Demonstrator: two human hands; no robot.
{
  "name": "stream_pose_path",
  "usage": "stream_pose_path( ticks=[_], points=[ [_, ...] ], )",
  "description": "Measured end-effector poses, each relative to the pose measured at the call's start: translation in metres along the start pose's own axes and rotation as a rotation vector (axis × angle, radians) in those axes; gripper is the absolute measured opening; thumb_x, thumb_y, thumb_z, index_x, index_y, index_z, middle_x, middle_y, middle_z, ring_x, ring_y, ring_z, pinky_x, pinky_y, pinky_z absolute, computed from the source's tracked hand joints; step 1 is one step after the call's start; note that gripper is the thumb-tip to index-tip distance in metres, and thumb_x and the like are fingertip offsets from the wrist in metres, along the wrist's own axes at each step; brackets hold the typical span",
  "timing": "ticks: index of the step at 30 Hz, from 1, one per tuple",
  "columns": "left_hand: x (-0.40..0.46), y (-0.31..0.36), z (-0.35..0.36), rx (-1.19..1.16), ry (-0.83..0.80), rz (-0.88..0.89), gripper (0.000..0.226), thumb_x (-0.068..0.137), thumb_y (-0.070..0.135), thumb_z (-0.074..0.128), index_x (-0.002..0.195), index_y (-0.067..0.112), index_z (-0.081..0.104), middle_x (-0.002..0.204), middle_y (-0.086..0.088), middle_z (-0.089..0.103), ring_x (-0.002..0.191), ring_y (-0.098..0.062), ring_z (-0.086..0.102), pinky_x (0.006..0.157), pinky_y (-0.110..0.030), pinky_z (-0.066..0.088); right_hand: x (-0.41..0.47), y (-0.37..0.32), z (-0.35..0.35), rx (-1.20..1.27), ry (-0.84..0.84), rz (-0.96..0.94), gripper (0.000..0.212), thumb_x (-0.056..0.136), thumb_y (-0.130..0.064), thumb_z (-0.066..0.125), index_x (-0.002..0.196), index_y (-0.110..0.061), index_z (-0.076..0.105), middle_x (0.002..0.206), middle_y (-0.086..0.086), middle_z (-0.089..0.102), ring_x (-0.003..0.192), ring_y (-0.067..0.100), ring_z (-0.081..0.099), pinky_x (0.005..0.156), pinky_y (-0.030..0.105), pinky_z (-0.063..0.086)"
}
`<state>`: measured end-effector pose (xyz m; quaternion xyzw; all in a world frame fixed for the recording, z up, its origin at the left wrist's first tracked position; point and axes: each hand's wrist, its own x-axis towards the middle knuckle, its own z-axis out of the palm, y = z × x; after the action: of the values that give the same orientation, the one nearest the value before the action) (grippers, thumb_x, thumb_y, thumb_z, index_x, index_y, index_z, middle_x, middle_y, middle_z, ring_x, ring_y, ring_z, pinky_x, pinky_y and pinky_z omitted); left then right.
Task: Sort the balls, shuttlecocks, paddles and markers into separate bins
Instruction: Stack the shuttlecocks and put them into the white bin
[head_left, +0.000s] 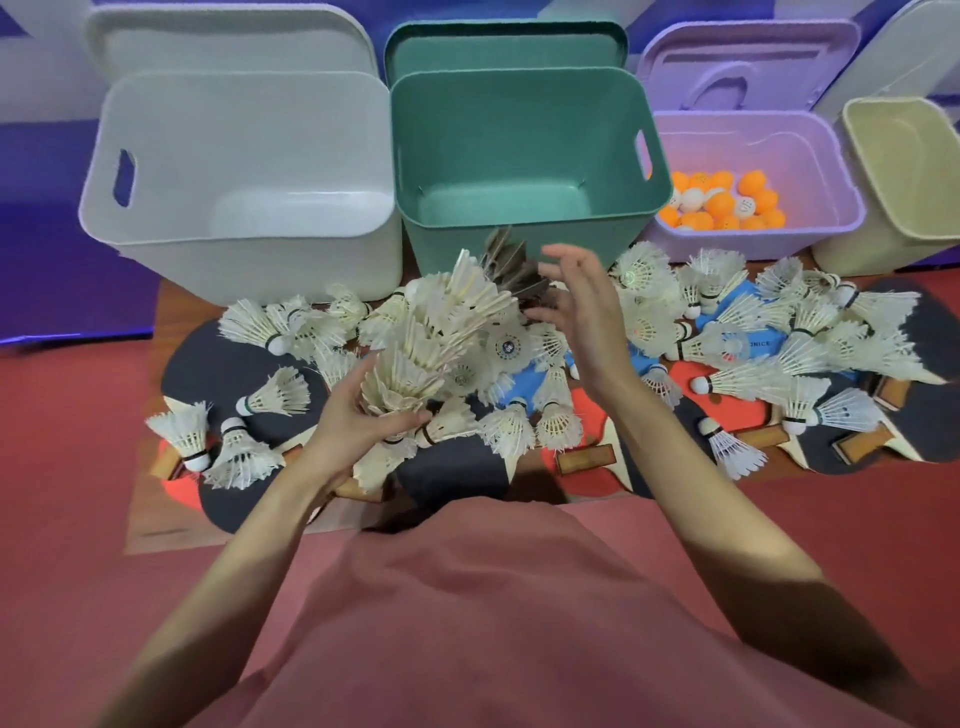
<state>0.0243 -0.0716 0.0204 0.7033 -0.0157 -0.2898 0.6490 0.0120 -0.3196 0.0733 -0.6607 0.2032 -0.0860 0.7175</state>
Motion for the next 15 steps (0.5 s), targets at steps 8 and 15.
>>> stream_pose_path(
  ticks=[8,15],
  points=[
    [-0.017,-0.001,-0.056,-0.026,0.052,0.029,0.068,0.057,0.004,0.085,0.117,0.023,0.060,0.106,0.003,0.071,0.095,-0.012,0.068,0.076,-0.023,0.055,-0.018,0.069,0.001,-0.564,0.036,0.173,0.017,0.090,-0.004,0.051,0.105,-0.009,0.057,0.098,0.000,0.056,0.091,0.018,0.057,0.078,0.031,0.047],
    [-0.033,-0.006,-0.109,-0.063,0.158,0.102,0.064,0.059,-0.007,0.082,0.108,0.028,0.061,0.106,-0.008,0.068,0.098,-0.025,0.063,0.085,-0.032,0.053,-0.029,0.097,0.053,-0.767,-0.107,0.015,0.025,0.087,-0.003,0.055,0.112,-0.007,0.057,0.113,0.008,0.055,0.090,0.015,0.056,0.077,0.026,0.046]
  ],
)
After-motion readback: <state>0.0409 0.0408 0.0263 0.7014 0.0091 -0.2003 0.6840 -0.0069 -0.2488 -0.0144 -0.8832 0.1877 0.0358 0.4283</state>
